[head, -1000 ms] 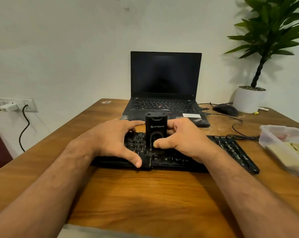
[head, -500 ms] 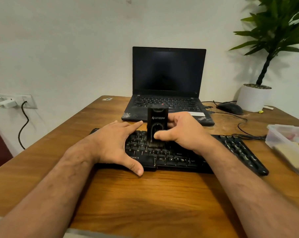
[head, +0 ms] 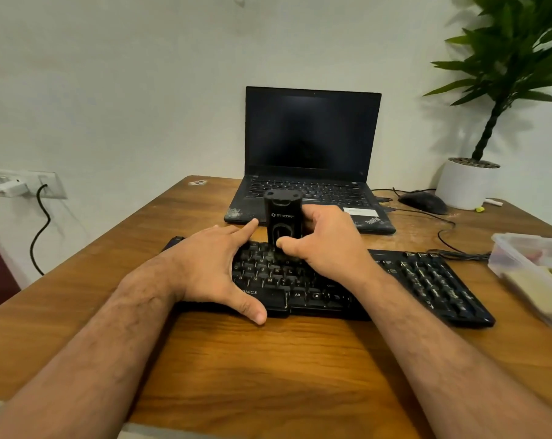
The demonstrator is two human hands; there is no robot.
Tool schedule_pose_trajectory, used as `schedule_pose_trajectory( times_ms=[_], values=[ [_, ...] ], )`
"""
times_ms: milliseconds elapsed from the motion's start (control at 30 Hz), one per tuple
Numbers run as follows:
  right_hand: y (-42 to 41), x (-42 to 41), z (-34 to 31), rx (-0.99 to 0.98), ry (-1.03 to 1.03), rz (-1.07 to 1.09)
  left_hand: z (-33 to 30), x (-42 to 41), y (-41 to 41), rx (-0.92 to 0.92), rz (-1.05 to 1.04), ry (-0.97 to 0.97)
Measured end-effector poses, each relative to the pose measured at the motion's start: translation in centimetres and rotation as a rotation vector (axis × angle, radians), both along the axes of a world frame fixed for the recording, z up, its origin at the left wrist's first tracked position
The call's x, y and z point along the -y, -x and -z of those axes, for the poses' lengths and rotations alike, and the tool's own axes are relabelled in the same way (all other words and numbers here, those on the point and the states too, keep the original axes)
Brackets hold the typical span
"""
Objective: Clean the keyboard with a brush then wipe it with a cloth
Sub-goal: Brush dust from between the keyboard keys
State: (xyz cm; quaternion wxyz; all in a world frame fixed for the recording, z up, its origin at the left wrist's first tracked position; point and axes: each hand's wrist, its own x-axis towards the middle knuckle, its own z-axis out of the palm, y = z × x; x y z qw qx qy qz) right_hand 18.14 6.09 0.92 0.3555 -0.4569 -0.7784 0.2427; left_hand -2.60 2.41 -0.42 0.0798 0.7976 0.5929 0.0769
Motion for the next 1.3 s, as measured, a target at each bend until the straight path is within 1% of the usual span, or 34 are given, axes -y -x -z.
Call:
schedule_pose_trajectory(
  times_ms=[33,100,133,167,267,300,333,433,467,567,600,633,700,733,767,833,867,900,967,1033,1133,1167,1267,1300],
  values=[
    [-0.5,-0.1,-0.1,-0.01,0.052,-0.065,0.0,-0.1,0.0,0.005,-0.003,0.003],
    [-1.1,0.5,-0.4,-0.033,0.224,-0.24,0.1,-0.2,0.0,0.009,0.002,-0.009],
    [-1.2,0.7,-0.4,-0.037,0.259,-0.266,0.1,-0.2,0.0,0.006,0.001,-0.009],
    [-1.1,0.4,-0.3,-0.03,0.233,-0.222,0.1,-0.1,0.0,0.001,-0.004,0.0],
    [-0.9,-0.5,-0.3,0.004,0.075,0.041,-0.2,0.3,-0.2,-0.004,-0.037,0.039],
    [-1.1,-0.6,-0.4,0.003,0.052,0.061,-0.3,0.4,-0.2,0.0,-0.042,0.042],
    [-1.4,-0.7,-0.4,-0.009,0.056,0.037,-0.3,0.4,-0.2,0.002,-0.044,0.042],
    [-2.2,0.2,-0.7,-0.03,0.237,-0.185,-0.1,0.3,-0.2,0.009,-0.046,0.035],
    [-2.2,0.2,-0.6,-0.013,0.231,-0.191,-0.1,0.3,-0.2,0.012,-0.048,0.033],
    [-2.4,-0.4,-0.5,0.011,0.08,0.04,-0.2,0.4,-0.2,0.022,-0.059,0.038],
    [-2.5,-0.5,-0.7,0.006,0.07,0.067,-0.2,0.4,-0.2,0.025,-0.062,0.04],
    [-2.8,-0.5,-0.8,-0.015,0.091,0.037,-0.1,0.5,-0.1,0.026,-0.063,0.042],
    [-3.3,0.2,-1.1,-0.042,0.22,-0.124,-0.1,0.4,-0.1,0.027,-0.06,0.037],
    [-3.4,0.6,-1.1,-0.023,0.264,-0.183,-0.1,0.4,-0.1,0.027,-0.061,0.034],
    [-3.5,0.8,-0.9,0.013,0.256,-0.19,-0.1,0.4,-0.1,0.026,-0.063,0.034],
    [-3.4,0.4,-0.6,0.048,0.15,-0.066,-0.2,0.4,-0.1,0.026,-0.069,0.039],
    [-3.5,0.3,-0.7,0.037,0.106,0.002,-0.3,0.4,-0.2,0.027,-0.071,0.043],
    [-3.8,0.2,-0.8,0.013,0.091,0.026,-0.3,0.4,-0.2,0.03,-0.072,0.046],
    [-4.3,0.4,-1.0,-0.017,0.158,-0.042,-0.2,0.5,-0.2,0.034,-0.072,0.047],
    [-4.5,0.8,-1.0,0.021,0.233,-0.124,-0.2,0.4,-0.2,0.035,-0.069,0.042],
    [-4.6,0.6,-0.8,0.029,0.106,0.017,-0.3,0.5,-0.2,0.038,-0.073,0.054],
    [-4.7,0.5,-0.8,0.01,0.106,0.036,-0.3,0.5,-0.2,0.037,-0.073,0.056],
    [-4.9,0.9,-0.9,-0.01,0.228,-0.071,-0.2,0.4,-0.2,0.029,-0.071,0.046],
    [-4.8,0.9,-0.8,-0.003,0.238,-0.074,-0.2,0.4,-0.2,0.026,-0.073,0.044]
  ],
)
